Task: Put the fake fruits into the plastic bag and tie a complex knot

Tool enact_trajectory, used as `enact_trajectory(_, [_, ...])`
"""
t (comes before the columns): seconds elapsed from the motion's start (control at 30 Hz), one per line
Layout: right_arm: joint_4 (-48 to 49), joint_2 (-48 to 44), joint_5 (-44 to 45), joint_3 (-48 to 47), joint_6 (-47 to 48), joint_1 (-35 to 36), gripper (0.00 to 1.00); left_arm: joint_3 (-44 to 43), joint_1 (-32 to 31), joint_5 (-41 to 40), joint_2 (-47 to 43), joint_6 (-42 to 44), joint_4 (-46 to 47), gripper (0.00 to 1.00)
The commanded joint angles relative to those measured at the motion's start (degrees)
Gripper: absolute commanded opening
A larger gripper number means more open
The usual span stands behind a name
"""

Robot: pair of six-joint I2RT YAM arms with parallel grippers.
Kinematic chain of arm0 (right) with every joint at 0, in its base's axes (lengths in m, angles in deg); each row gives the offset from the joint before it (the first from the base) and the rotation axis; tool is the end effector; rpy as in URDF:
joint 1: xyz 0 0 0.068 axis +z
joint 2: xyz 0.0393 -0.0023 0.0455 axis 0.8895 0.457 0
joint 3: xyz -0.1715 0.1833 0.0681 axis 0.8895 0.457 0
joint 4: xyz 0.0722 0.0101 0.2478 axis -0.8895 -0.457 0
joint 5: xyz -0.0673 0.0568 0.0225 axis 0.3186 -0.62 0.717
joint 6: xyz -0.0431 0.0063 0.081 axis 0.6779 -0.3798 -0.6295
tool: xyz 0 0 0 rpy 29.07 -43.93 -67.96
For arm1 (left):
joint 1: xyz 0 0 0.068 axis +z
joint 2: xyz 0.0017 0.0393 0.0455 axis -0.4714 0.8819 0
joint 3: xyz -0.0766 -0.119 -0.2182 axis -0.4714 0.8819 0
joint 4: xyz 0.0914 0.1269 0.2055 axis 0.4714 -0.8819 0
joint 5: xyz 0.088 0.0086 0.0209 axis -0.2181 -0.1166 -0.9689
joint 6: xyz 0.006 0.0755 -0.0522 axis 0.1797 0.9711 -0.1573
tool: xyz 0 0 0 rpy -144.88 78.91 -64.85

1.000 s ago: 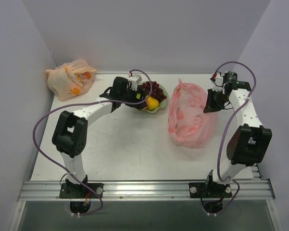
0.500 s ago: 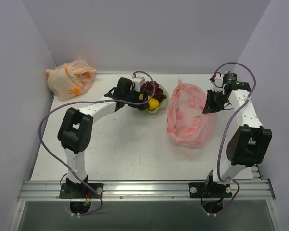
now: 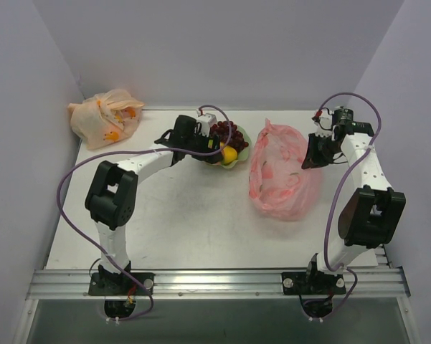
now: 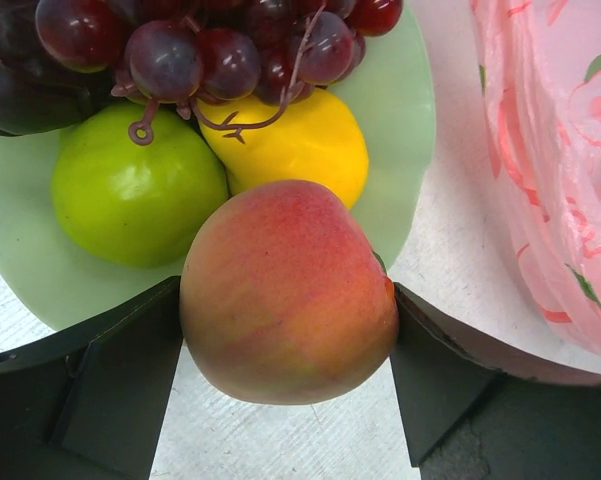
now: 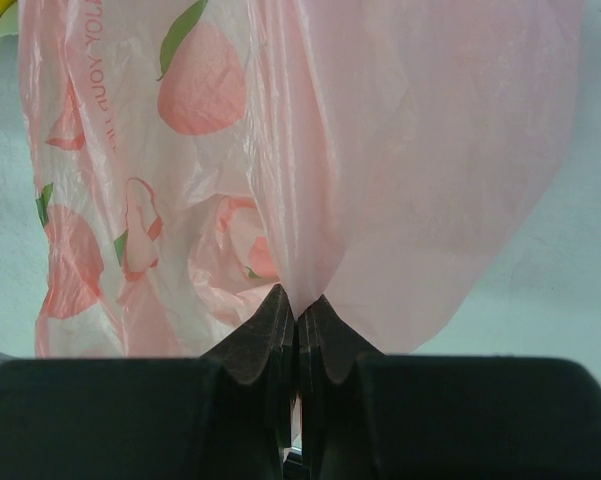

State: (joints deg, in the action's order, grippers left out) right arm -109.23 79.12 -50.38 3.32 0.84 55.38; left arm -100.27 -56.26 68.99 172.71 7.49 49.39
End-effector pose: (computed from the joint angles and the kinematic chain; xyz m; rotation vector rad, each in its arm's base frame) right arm 0.3751 -0.0137 0.2491 -0.1141 2.4718 0.4612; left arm 0.4059 -0.2468 0.1813 0.5373 2.2171 -0.7177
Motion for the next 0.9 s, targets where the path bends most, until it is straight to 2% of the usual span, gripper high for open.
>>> enact_trajectory(0.0, [-1.8,-2.1,-1.4,-0.4,1.1,0.4,0.00,-1.5,-0.2,3.3,-5.7,-1.4,1.7,0.72])
enact_trajectory(0.13, [-2.1,-2.5,-2.8,0.0,2.1,0.3,0.00,-2.2,-0.9,6.0,-9.4,-3.6,2.6,0.72])
enact_trajectory(0.3, [-2.4,-3.4,-4.6,0.7,3.0,0.4,0.00,-6.4,-4.7,6.8,-9.0,-5.7,2.9,0.71])
enact_trajectory(0.6, [-2.6,-2.8,-9.8,1.6,2.9,0.3,0.00,-17.4,-16.6,3.9,2.0,-7.9,5.6,0.75])
enact_trajectory(0.77, [-2.6,-2.4,-10.5,1.8,2.8,0.4,0.00,-20.5,-20.2,1.8,8.0,-6.6,5.8,0.78])
enact_trajectory(0.87, [-2.6,-2.1,-10.8,1.7,2.8,0.4,0.00,-21.3,-21.5,-0.3,10.1,-6.0,5.8,0.84])
